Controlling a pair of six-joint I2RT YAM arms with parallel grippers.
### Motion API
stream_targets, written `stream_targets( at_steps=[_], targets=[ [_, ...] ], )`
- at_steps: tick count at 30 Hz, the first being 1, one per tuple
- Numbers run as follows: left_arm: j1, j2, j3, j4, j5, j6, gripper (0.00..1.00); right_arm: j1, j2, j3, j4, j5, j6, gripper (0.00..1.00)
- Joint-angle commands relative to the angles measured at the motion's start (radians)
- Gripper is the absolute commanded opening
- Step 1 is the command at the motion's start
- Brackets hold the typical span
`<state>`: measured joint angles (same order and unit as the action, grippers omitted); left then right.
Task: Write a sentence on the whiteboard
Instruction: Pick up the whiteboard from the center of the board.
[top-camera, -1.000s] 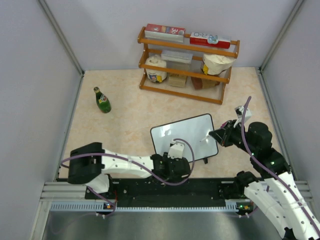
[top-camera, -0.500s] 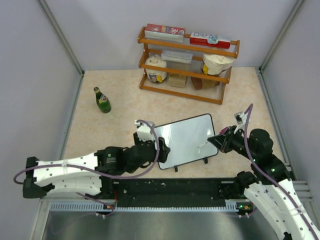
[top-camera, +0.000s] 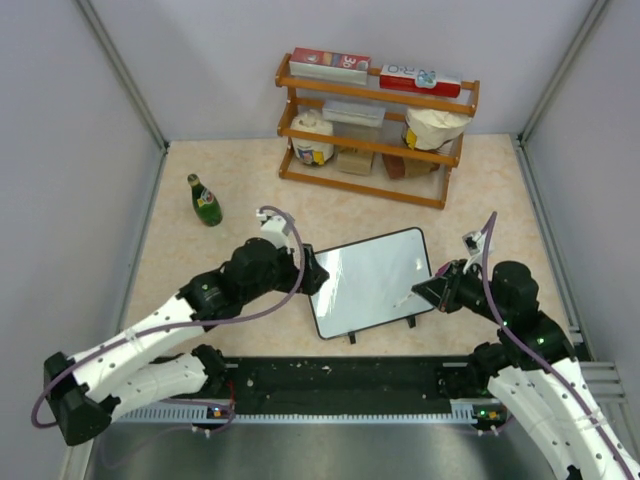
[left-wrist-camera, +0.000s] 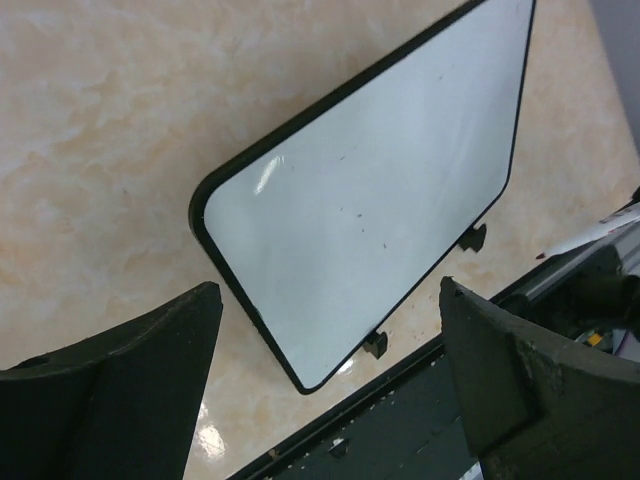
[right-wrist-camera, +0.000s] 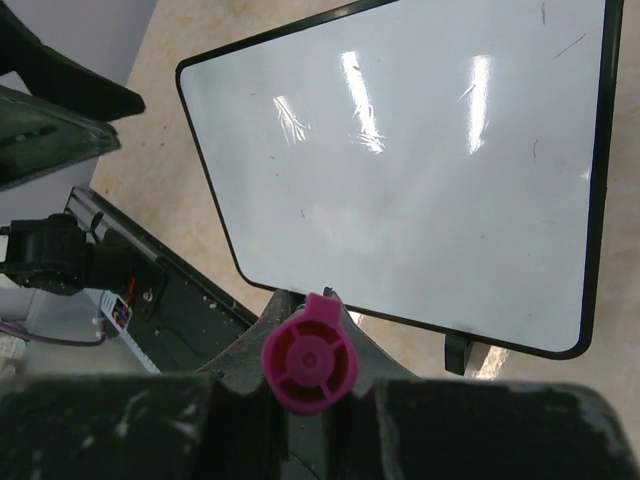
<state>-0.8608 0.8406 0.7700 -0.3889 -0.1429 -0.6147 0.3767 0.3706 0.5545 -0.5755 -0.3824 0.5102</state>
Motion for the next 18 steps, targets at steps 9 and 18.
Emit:
stream_targets(
  at_steps=[9, 18],
  targets=[
    [0.323, 0.051, -0.009, 0.14, 0.529, 0.04, 0.95, -0.007, 0.037, 0.022, 0.014, -0.02, -0.016, 0.0],
    [0.595, 0.077, -0.051, 0.168, 0.811, 0.061, 0.95, -0.007, 0.082, 0.028, 0.084, -0.027, -0.033, 0.0]
  ],
)
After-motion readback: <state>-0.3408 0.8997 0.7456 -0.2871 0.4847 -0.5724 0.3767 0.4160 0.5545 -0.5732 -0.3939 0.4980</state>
